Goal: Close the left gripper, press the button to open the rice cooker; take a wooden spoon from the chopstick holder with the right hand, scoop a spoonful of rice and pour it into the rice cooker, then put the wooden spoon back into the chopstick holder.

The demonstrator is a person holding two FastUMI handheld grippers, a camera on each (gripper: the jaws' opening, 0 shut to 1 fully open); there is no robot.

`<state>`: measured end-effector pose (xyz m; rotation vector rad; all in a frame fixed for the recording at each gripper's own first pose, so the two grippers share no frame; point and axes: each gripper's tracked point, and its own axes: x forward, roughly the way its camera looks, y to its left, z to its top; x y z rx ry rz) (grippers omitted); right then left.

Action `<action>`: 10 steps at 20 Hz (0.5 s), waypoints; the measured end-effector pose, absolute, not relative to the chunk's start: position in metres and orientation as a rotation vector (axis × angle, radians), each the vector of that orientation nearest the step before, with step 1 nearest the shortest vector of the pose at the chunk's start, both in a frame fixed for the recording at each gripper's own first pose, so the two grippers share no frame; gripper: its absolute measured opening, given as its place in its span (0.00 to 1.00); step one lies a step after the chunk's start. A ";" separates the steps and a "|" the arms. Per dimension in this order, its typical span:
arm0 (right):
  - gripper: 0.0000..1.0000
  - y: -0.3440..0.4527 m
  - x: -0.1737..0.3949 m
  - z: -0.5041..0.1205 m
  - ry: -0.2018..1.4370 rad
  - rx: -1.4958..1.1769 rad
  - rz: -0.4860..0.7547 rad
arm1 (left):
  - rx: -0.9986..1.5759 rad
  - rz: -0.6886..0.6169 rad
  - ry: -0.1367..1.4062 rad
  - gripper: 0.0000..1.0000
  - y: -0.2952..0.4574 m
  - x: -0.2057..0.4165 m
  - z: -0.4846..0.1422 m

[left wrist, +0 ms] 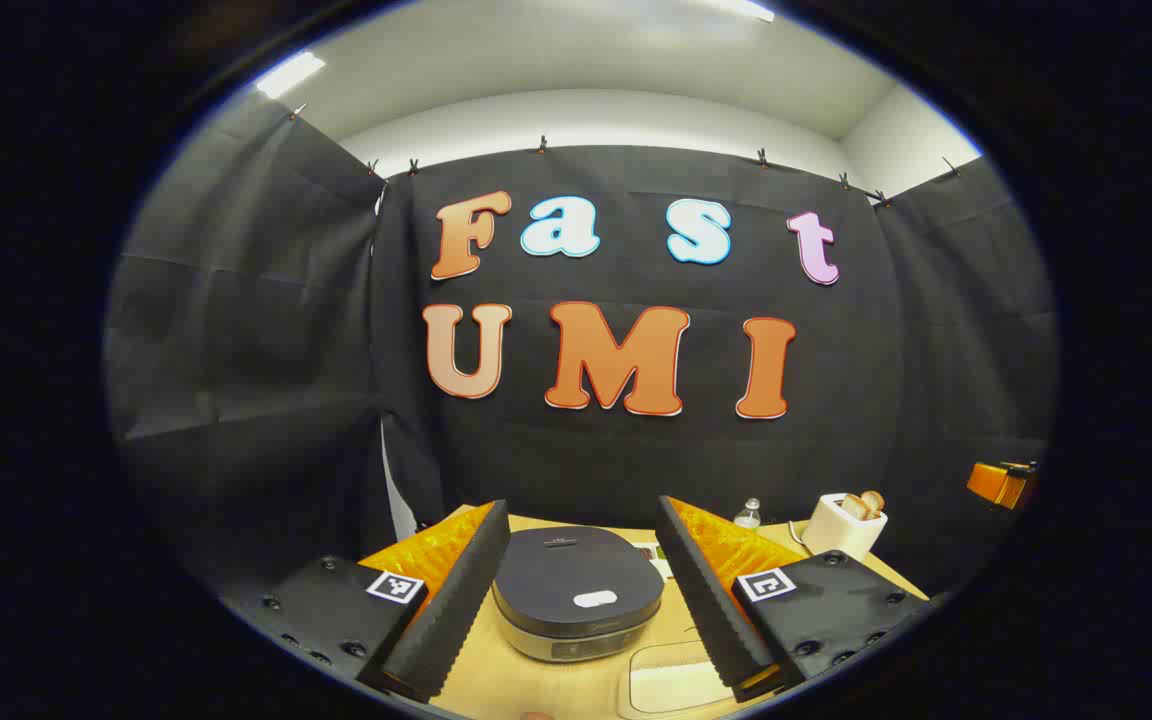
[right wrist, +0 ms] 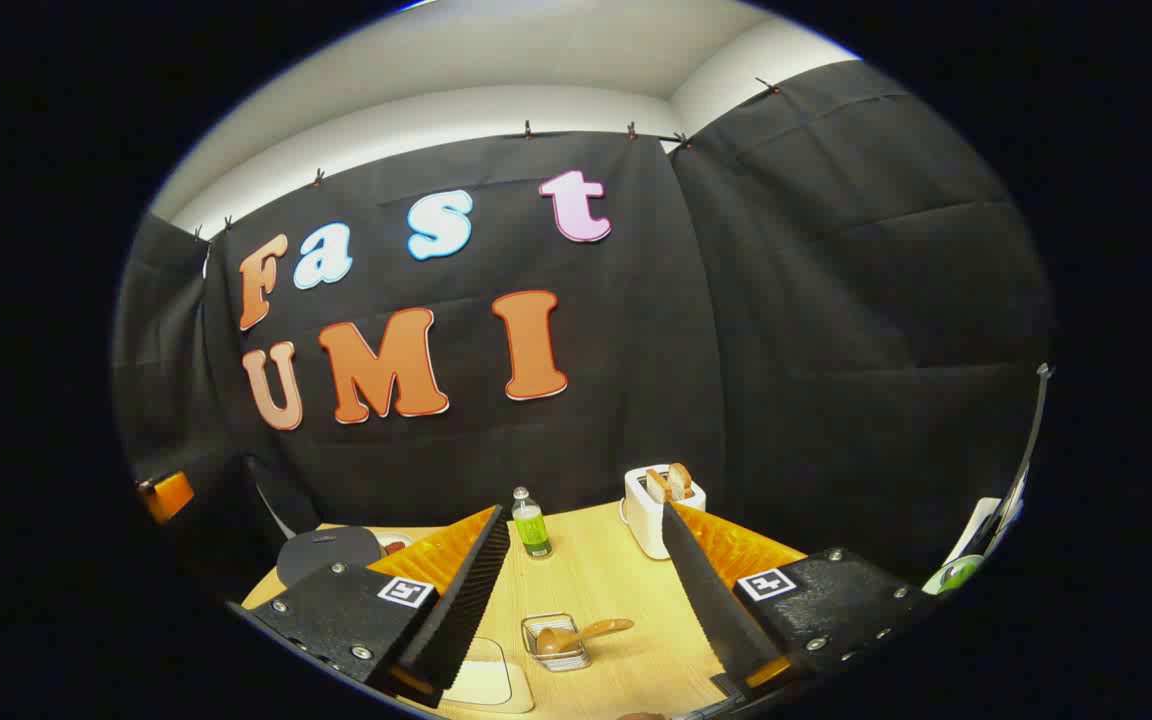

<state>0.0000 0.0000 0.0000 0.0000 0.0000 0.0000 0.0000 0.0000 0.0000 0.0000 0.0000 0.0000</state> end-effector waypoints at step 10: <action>0.94 -0.002 -0.016 0.013 -0.038 -0.110 0.001 | 0.052 0.024 -0.028 1.00 0.031 -0.023 0.024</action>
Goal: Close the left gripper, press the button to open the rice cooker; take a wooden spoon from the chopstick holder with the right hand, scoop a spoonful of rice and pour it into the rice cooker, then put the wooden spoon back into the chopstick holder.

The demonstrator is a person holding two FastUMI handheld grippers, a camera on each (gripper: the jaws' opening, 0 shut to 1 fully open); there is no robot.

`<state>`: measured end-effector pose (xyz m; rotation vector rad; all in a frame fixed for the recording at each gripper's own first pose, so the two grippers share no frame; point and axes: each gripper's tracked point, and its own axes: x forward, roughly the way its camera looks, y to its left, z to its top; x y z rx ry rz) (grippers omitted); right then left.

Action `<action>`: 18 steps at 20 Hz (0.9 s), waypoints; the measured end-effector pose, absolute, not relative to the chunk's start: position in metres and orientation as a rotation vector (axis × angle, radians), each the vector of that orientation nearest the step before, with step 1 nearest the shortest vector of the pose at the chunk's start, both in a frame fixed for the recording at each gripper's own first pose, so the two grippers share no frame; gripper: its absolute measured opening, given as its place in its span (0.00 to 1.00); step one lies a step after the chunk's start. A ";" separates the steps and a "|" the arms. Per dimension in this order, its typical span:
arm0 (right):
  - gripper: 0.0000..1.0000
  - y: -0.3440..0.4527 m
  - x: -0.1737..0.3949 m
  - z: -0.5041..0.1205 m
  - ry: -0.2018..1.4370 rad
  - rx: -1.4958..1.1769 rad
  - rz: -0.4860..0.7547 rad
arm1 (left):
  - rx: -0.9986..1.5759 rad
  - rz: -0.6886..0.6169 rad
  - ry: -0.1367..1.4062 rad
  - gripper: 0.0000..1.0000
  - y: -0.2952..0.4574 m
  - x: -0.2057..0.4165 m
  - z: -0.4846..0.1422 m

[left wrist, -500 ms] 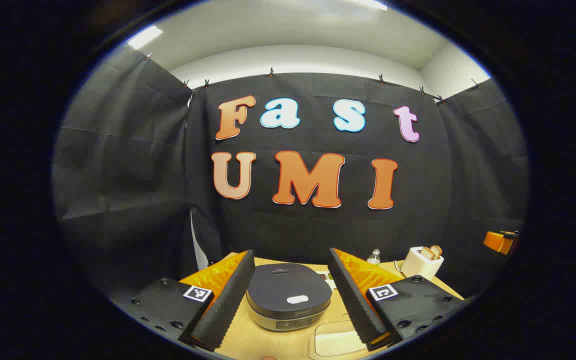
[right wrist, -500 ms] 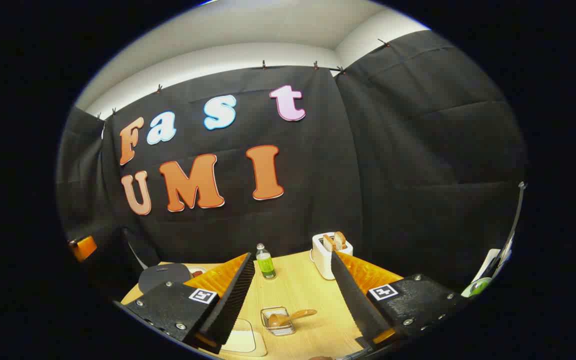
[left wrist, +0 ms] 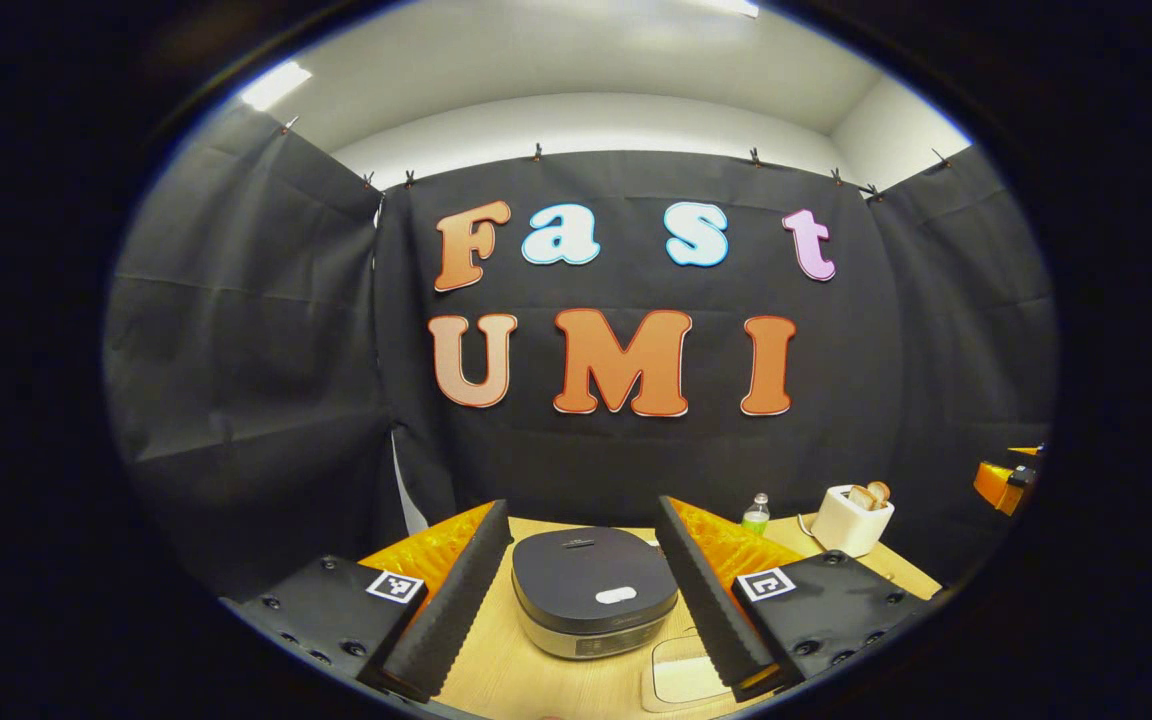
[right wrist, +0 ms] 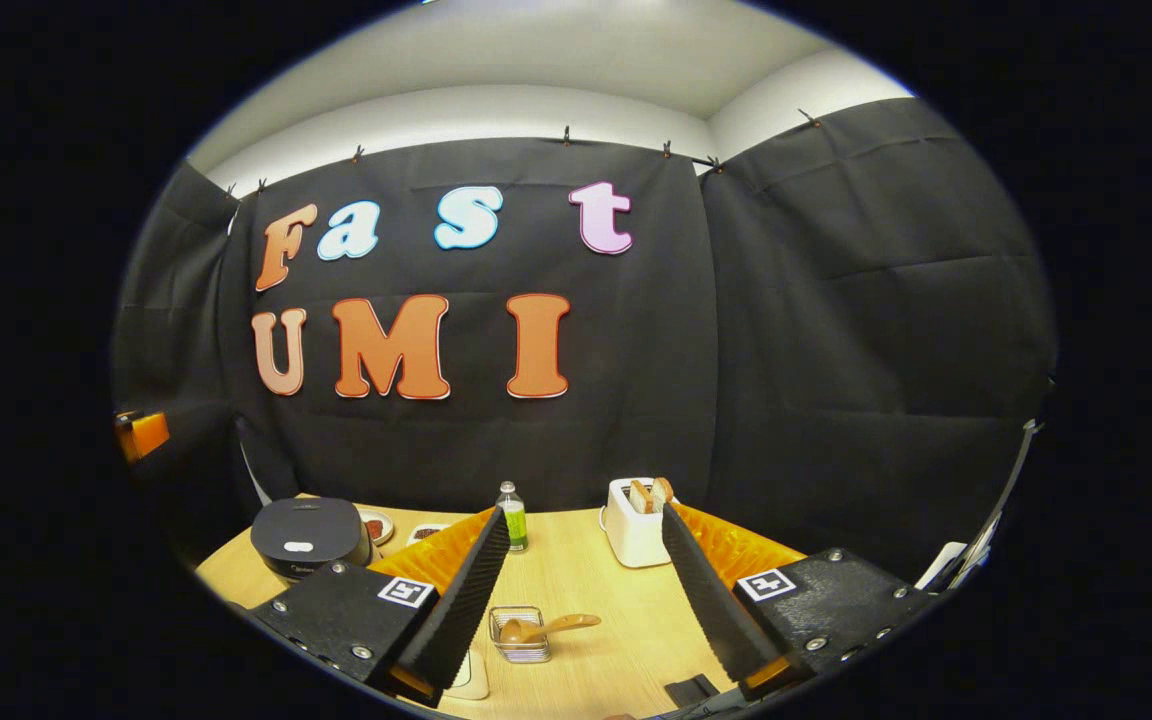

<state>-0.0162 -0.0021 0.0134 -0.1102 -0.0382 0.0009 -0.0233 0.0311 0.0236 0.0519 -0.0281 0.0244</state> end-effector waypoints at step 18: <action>0.95 0.009 -0.023 0.011 -0.053 -0.127 0.016 | 0.065 0.028 -0.029 0.65 0.055 -0.031 0.034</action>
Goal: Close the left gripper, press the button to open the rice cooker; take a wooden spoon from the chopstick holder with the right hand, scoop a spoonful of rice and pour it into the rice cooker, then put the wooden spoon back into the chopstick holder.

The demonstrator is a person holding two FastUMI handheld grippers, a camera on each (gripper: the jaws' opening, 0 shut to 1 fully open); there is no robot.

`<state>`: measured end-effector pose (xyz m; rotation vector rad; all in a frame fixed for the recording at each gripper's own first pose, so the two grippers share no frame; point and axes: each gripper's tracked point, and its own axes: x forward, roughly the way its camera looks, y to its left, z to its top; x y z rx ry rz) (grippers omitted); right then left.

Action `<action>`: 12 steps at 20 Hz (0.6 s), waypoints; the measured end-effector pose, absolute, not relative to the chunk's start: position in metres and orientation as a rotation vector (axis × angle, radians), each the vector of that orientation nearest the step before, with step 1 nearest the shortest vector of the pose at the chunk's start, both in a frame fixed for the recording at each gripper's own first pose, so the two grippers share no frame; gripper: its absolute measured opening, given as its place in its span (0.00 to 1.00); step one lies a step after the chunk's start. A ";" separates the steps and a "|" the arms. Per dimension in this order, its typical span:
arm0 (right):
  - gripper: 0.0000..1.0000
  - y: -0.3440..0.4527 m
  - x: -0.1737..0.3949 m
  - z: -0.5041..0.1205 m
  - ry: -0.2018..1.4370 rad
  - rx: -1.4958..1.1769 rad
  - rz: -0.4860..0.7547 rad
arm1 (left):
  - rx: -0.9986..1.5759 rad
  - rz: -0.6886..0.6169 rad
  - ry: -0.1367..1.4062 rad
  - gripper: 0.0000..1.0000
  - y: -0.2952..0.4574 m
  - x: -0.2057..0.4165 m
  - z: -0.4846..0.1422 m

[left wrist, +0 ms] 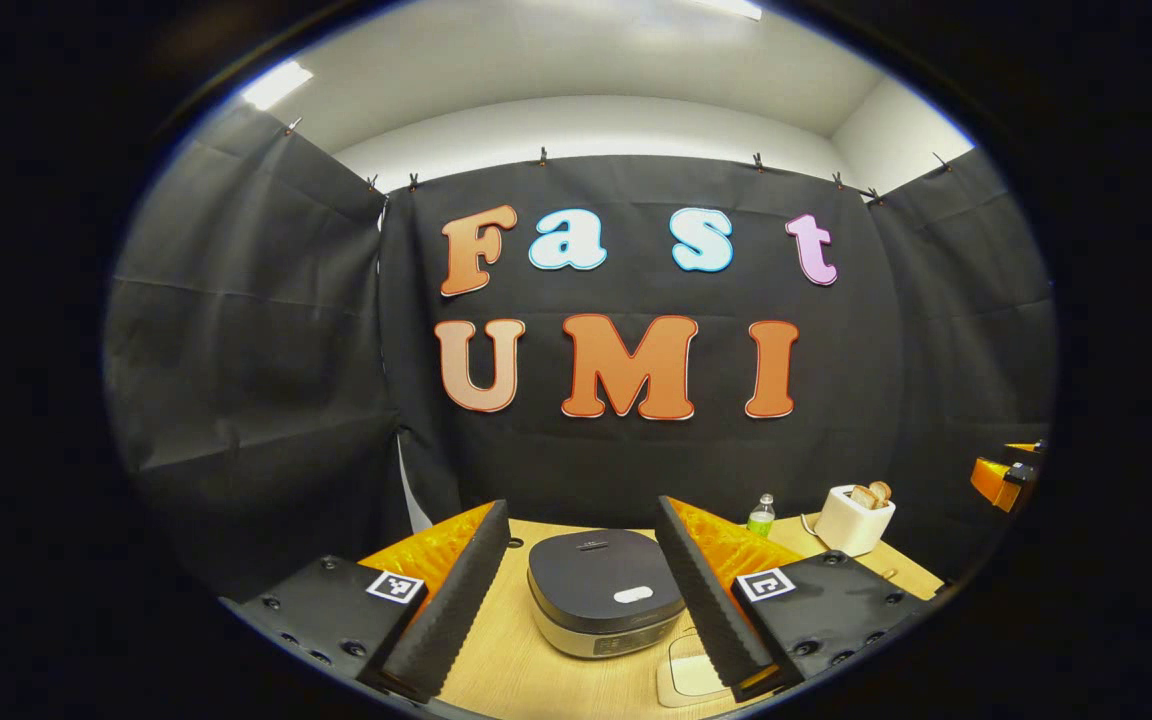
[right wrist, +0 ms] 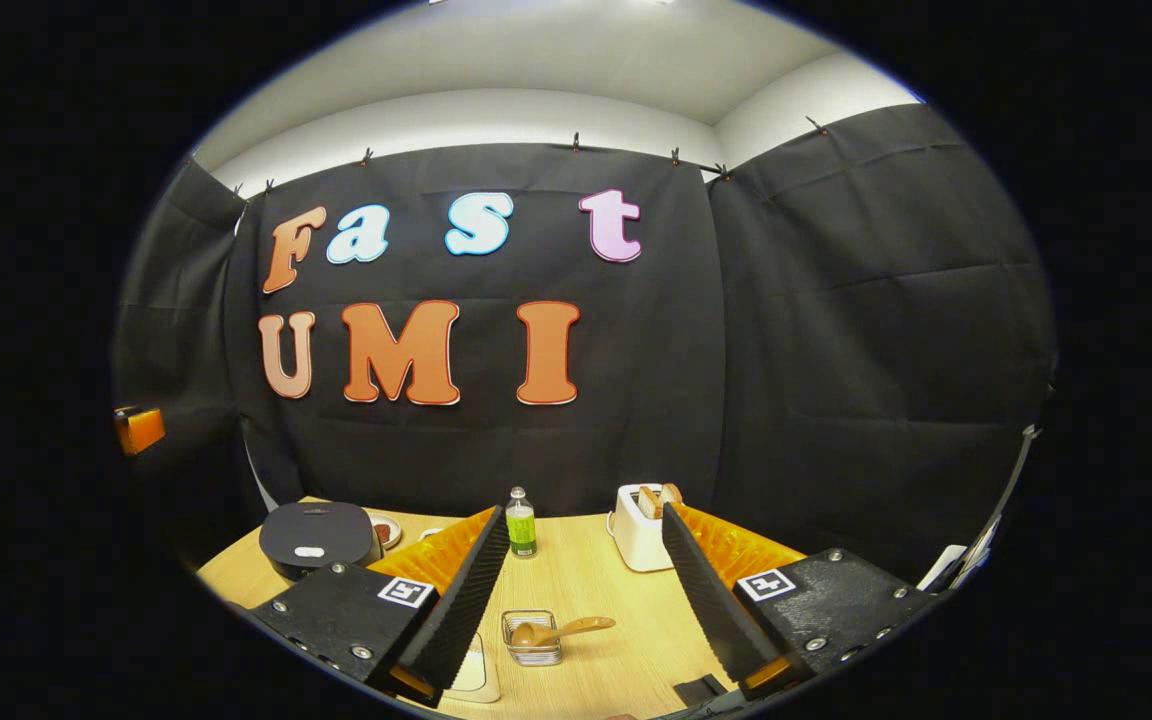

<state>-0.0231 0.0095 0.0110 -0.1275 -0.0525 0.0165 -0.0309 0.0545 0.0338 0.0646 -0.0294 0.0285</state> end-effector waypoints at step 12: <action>1.00 0.007 -0.016 0.003 -0.008 -0.137 0.006 | 0.060 -0.001 0.014 0.04 0.038 -0.003 0.013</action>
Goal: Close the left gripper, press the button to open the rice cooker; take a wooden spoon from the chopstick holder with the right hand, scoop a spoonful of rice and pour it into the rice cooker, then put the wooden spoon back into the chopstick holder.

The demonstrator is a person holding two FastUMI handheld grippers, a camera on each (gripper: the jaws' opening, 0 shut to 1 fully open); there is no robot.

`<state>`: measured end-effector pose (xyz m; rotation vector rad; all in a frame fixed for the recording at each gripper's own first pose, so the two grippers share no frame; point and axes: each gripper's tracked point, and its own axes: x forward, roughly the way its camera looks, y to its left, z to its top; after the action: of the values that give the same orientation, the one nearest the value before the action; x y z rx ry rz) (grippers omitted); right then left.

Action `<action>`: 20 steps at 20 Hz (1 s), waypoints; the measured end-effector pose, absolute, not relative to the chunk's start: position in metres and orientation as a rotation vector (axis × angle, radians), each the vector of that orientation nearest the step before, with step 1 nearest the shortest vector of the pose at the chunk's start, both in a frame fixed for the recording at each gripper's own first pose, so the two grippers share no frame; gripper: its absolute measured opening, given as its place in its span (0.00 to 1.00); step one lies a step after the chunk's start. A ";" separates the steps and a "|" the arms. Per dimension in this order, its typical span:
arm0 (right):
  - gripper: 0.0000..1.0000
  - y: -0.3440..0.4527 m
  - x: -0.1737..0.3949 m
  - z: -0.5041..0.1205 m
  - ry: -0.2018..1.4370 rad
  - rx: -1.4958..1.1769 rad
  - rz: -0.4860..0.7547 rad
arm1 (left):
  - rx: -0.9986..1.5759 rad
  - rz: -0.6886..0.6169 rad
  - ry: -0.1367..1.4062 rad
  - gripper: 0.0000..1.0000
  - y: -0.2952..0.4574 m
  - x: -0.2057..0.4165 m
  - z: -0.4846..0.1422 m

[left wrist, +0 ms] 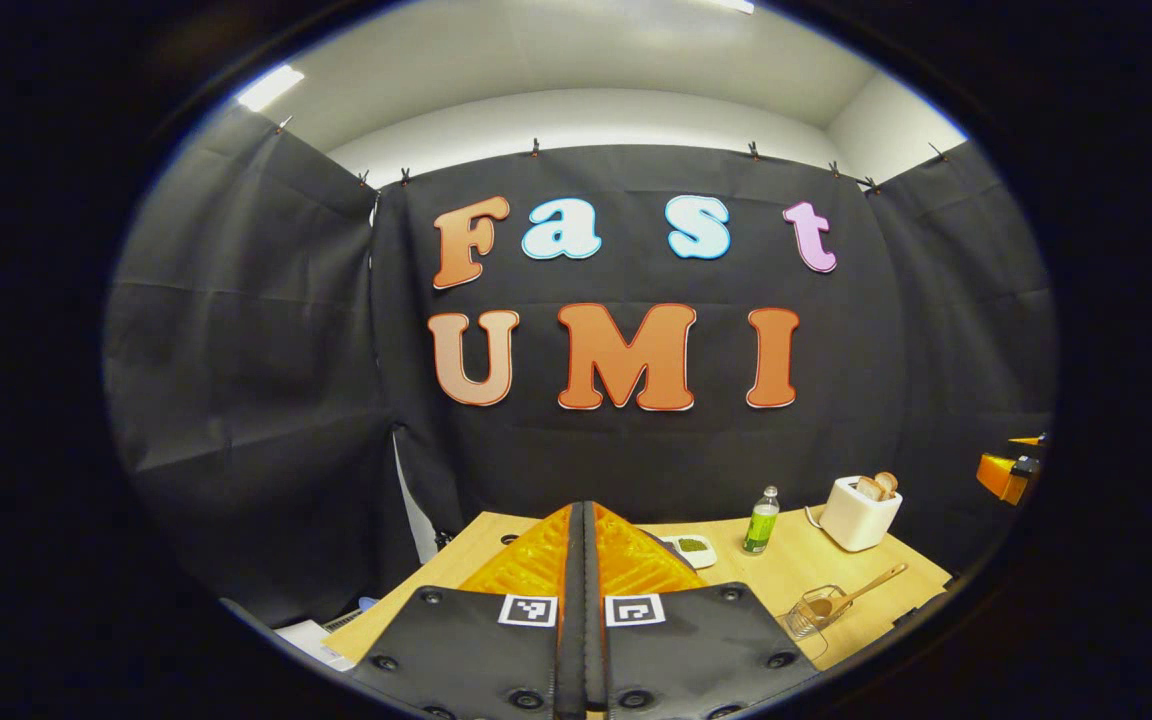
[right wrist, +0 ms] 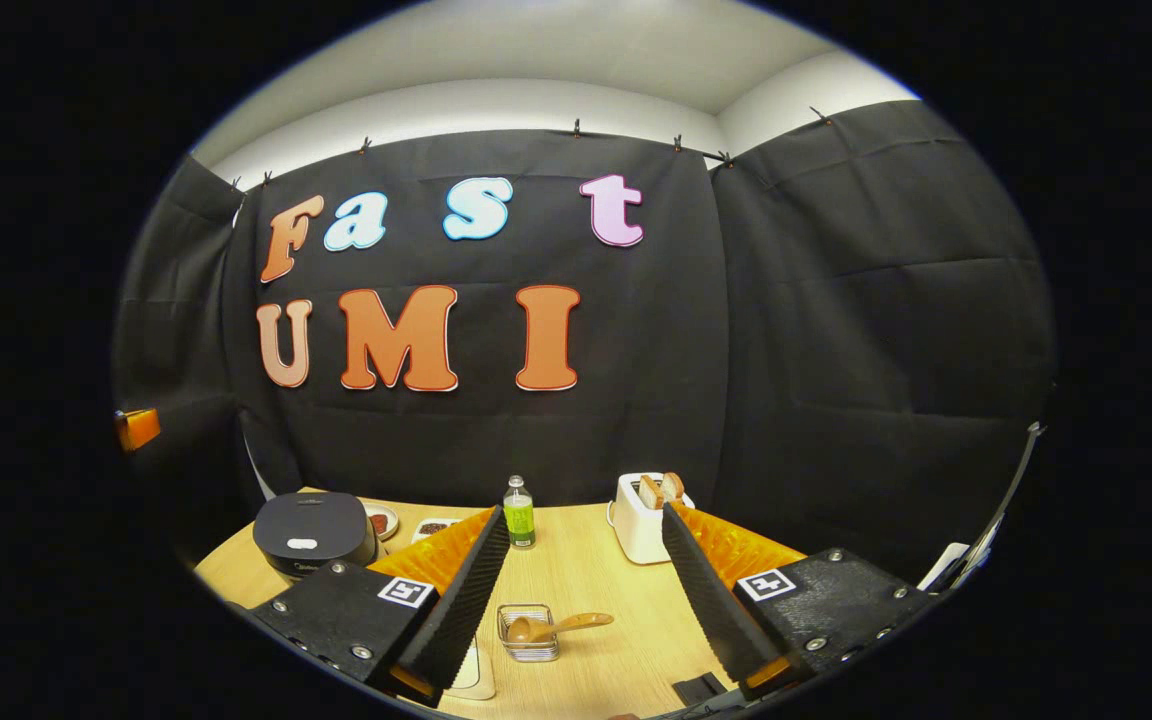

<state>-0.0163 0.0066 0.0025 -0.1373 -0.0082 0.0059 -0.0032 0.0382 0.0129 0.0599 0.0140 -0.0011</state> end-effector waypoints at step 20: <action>0.95 -0.039 0.002 -0.022 0.058 -0.160 -0.117 | 0.047 -0.177 0.352 0.04 -0.032 0.133 -0.161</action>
<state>0.0018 -0.0389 -0.0222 -0.1601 0.0577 -0.1171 0.1334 -0.0318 -0.1614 0.0474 0.3515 -0.1769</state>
